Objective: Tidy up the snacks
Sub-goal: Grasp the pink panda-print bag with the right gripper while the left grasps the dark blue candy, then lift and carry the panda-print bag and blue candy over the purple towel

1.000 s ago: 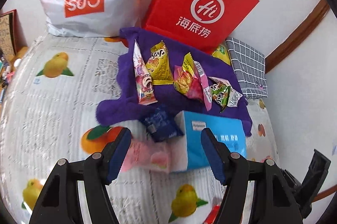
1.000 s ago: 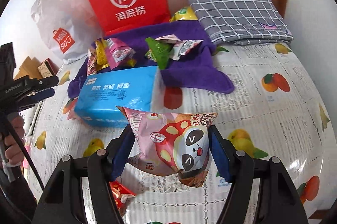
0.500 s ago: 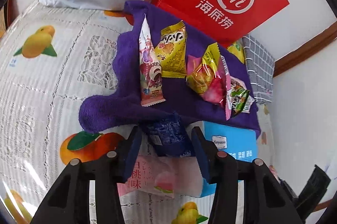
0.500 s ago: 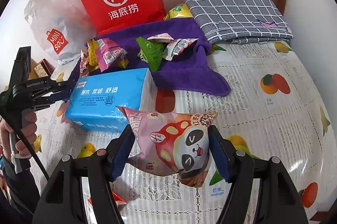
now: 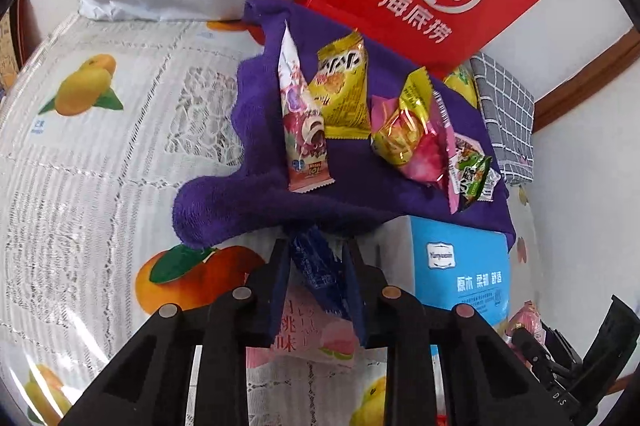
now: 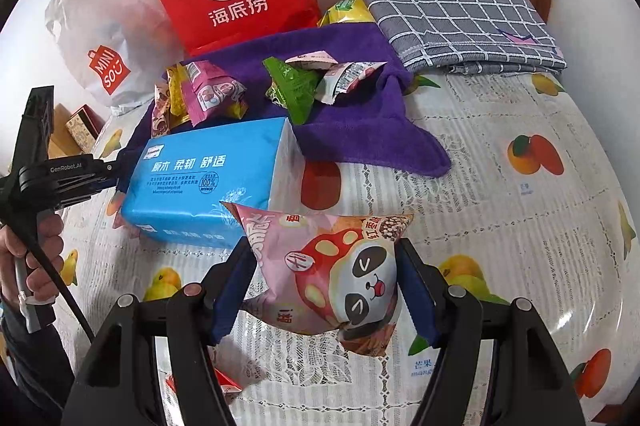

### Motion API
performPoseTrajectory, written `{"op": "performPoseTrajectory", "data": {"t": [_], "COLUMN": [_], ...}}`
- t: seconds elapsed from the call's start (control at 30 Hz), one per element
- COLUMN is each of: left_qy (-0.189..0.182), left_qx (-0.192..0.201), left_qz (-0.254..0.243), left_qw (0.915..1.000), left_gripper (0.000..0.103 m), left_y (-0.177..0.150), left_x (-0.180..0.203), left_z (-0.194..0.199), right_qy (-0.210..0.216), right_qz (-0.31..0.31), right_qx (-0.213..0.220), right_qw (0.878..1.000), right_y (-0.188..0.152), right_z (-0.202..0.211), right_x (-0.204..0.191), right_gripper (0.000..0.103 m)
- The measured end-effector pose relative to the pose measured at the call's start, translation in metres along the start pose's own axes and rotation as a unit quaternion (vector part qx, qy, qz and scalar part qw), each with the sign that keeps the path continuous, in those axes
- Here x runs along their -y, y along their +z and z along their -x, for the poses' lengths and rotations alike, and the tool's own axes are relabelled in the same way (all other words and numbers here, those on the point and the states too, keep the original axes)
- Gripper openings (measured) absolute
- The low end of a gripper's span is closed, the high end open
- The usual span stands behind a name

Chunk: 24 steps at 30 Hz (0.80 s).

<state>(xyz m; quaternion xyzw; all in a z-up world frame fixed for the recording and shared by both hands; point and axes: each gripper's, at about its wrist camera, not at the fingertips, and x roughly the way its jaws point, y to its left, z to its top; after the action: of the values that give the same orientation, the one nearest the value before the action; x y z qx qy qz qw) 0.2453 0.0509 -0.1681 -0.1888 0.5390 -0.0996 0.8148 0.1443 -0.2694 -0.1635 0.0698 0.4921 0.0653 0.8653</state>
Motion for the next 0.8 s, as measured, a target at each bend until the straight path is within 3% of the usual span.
{"op": "performPoseTrajectory", "data": {"t": [0.07, 0.23, 0.33, 0.8], "left_qy": [0.015, 0.012, 0.009, 0.001], "left_qx": [-0.008, -0.017, -0.014, 0.032], "left_qz": [-0.001, 0.001, -0.010, -0.017], "left_qw": [0.9999, 0.9998, 0.9998, 0.9993], "left_gripper": [0.025, 0.026, 0.020, 0.020], "left_y": [0.001, 0.000, -0.001, -0.027], "left_x": [0.000, 0.000, 0.004, 0.009], "left_z": [-0.008, -0.021, -0.018, 0.040], "right_qy": [0.000, -0.001, -0.003, 0.000], "right_qz": [0.001, 0.003, 0.006, 0.025], "right_qx": [0.000, -0.003, -0.004, 0.030], "right_qw": [1.000, 1.000, 1.000, 0.999], "right_y": [0.000, 0.000, 0.000, -0.005], "right_z": [0.000, -0.002, -0.002, 0.030], "right_x": [0.000, 0.000, -0.001, -0.019], "right_gripper": [0.069, 0.069, 0.069, 0.069]}}
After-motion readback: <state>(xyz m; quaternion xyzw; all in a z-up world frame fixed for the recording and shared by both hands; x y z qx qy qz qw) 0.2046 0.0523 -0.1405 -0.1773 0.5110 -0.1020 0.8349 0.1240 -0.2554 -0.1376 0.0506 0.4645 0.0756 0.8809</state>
